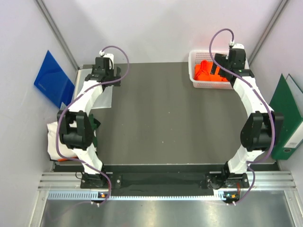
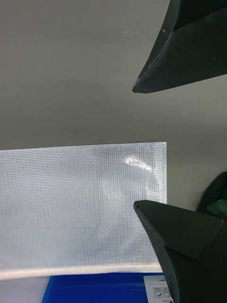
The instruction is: Fold and stack the t-shirts
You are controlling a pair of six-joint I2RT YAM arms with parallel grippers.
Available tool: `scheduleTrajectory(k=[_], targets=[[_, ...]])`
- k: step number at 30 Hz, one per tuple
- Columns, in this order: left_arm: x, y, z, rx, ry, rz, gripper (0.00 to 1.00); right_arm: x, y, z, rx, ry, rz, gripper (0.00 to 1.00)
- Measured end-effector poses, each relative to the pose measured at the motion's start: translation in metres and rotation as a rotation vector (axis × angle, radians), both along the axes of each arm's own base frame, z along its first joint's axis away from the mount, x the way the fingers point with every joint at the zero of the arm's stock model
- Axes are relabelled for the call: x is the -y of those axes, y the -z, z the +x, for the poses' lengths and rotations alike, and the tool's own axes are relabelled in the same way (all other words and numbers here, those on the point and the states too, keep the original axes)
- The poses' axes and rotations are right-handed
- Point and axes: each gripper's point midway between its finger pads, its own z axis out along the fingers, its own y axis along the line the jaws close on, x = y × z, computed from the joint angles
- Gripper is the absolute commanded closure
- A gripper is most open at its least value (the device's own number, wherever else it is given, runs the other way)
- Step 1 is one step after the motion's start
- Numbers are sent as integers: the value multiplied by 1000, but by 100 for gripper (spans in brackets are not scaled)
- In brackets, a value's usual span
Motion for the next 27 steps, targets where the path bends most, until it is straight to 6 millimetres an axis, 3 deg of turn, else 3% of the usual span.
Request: scheduleTrajectory(k=[4, 8, 13, 17, 20, 27], targets=[[0, -13, 3, 8, -20, -12, 1, -1, 1, -2, -25, -4, -2, 0], [0, -21, 10, 0, -27, -14, 1, -2, -11, 5, -2, 18, -63, 0], [9, -1, 9, -65, 12, -77, 1, -3, -21, 13, -2, 30, -117, 0], [21, 12, 10, -99, 49, -205, 1, 0, -27, 50, -2, 55, -148, 0], [25, 21, 10, -122, 51, -278, 1, 2, -7, 72, -46, 71, -163, 0], [31, 41, 7, -184, 71, -323, 1, 7, 86, 87, -242, 89, -146, 0]])
